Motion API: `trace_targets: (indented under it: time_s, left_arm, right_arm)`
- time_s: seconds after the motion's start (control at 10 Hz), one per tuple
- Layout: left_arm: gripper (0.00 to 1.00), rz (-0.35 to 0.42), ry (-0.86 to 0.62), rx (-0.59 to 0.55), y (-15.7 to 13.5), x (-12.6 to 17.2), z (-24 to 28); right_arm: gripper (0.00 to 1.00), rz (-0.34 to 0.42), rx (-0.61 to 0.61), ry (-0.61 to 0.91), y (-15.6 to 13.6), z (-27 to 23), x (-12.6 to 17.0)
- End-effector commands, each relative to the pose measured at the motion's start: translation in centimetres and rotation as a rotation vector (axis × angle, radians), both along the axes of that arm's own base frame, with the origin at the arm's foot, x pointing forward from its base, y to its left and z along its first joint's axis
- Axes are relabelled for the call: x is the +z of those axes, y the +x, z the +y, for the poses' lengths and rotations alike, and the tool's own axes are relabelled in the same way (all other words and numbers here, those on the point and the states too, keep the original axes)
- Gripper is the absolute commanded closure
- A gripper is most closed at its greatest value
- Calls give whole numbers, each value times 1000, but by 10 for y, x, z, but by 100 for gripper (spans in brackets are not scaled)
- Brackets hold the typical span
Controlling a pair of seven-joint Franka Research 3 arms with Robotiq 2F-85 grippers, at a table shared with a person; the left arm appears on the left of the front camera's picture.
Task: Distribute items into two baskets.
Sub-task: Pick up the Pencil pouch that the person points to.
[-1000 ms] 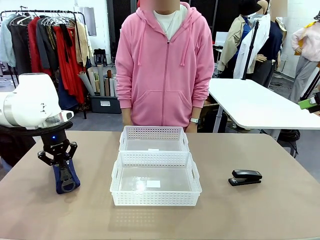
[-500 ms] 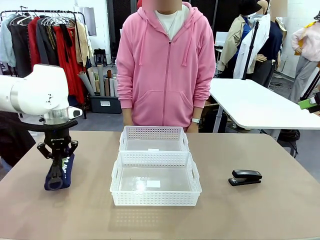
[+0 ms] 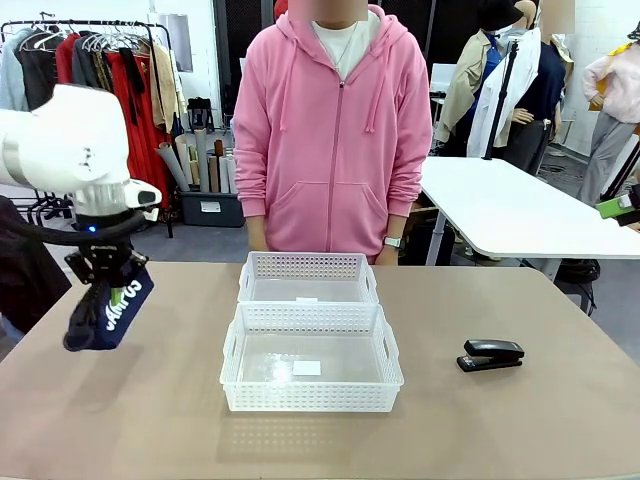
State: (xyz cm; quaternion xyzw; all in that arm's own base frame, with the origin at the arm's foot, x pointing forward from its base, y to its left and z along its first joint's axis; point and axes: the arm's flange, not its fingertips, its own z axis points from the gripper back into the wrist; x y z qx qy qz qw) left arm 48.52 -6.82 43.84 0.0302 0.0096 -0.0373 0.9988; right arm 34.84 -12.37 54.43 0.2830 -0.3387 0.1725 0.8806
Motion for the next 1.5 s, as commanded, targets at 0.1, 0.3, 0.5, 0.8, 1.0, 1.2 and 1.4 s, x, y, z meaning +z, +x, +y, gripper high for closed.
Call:
trace_targets:
  time_s: [0.1,0.3,0.5,0.8,1.0,1.2,1.4]
  left_arm:
    - [100,43,-59,-192,-20,58,9]
    - [100,25,-37,-264,-35,93,-5]
    - [100,2,-34,-324,-46,124,-19]
    - [100,-29,-38,-391,-57,151,-26]
    - [100,-14,-56,-410,-53,151,-27]
    - [100,-36,-35,-385,-57,150,-32]
    - [100,-36,-35,-385,-57,150,-32]
  right_arm:
    - [0,-19,12,23,1,0,0]
    - [0,-19,12,23,1,0,0]
    - [0,-19,12,23,1,0,0]
    - [0,-19,12,23,1,0,0]
    - [0,-19,12,23,1,0,0]
    - [0,-19,12,23,1,0,0]
    - [0,-19,12,23,1,0,0]
